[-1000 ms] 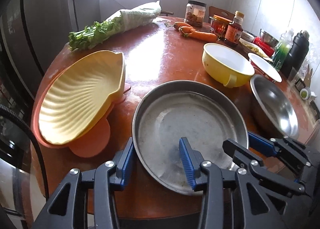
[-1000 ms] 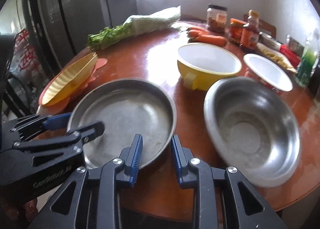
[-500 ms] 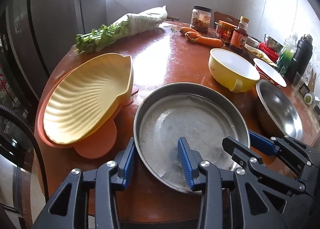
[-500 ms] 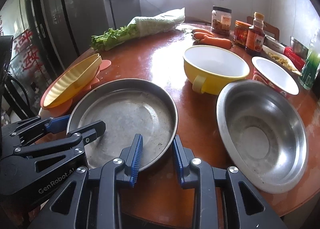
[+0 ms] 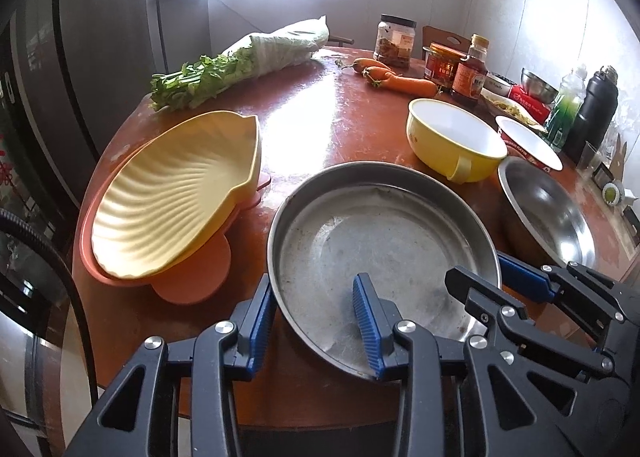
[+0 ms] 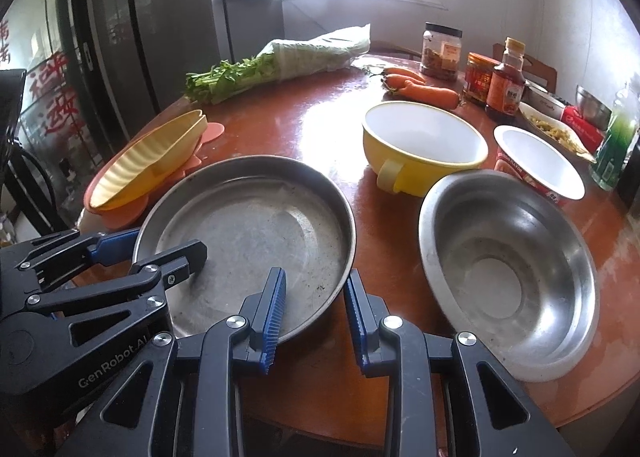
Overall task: Organize plates and bowls
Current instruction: 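Grasp the rim of the shallow steel pan with the left tool, then lift the steel pan with the left tool over the yellow shell plate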
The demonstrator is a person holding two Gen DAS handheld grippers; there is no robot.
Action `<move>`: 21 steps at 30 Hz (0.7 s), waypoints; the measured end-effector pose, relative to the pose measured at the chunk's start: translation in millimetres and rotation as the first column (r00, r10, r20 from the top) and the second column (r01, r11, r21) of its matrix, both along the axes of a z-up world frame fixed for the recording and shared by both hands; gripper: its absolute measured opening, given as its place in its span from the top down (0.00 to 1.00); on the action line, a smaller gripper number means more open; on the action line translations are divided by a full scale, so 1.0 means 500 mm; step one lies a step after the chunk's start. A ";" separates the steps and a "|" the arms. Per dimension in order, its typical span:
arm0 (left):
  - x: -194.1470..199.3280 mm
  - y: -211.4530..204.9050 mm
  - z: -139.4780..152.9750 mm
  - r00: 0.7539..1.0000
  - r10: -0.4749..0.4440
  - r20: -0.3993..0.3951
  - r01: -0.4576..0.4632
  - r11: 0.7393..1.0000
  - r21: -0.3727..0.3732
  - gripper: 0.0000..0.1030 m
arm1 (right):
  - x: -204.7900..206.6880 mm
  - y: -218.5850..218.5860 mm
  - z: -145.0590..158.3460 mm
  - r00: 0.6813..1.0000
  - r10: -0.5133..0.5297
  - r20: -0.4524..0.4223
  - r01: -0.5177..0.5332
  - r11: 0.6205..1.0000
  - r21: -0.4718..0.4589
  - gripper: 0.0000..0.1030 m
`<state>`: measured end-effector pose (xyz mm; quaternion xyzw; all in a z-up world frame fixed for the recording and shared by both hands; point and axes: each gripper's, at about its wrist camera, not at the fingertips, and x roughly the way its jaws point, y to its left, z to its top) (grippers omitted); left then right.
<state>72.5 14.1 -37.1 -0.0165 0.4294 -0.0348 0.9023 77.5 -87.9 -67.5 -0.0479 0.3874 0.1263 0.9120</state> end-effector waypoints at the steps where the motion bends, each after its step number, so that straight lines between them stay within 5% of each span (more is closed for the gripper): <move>1: -0.001 0.000 -0.001 1.000 0.000 -0.003 0.000 1.000 -0.003 0.62 | 0.000 0.000 -0.001 1.000 0.001 -0.006 -0.001 1.000 0.000 0.69; 21: 0.002 -0.012 -0.013 1.000 -0.014 0.014 0.014 1.000 0.012 0.60 | 0.002 -0.014 -0.016 0.999 -0.034 -0.033 0.036 0.998 0.050 0.69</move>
